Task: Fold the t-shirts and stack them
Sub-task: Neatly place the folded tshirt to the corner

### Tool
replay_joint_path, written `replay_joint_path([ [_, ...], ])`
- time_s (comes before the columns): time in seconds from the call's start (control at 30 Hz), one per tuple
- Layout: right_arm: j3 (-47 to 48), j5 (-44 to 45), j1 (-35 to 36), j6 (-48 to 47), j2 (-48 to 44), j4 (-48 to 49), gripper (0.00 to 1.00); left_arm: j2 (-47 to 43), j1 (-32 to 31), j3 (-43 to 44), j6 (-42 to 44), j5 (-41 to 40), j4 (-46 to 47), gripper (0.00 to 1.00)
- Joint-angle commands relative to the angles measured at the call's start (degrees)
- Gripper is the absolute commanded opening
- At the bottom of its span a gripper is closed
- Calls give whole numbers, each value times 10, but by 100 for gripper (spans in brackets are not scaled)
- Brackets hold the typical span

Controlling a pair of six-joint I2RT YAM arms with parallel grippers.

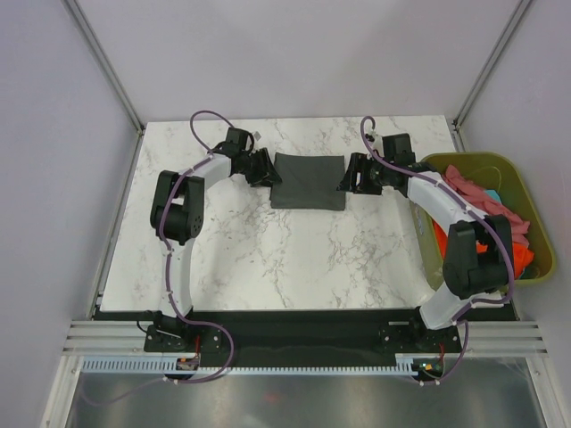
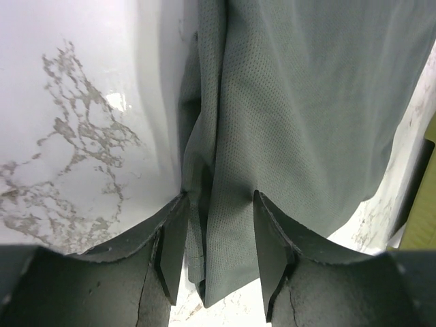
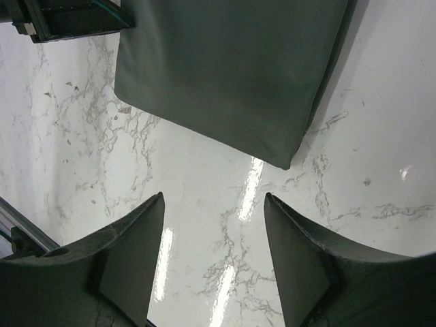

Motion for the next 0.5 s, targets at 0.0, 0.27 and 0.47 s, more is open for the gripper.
replay_joint_path([
  [0.0,-1,6,6,3,-31,0,68,5,5,16,26,-42,-7,51],
  [0.27,-1,10,9,0,-28,-1,68,-47,6,21,44,42,-7,52],
  [0.47,-3,10,10,-6,-28,-1,68,-57,6,25,54,2,-7,54],
])
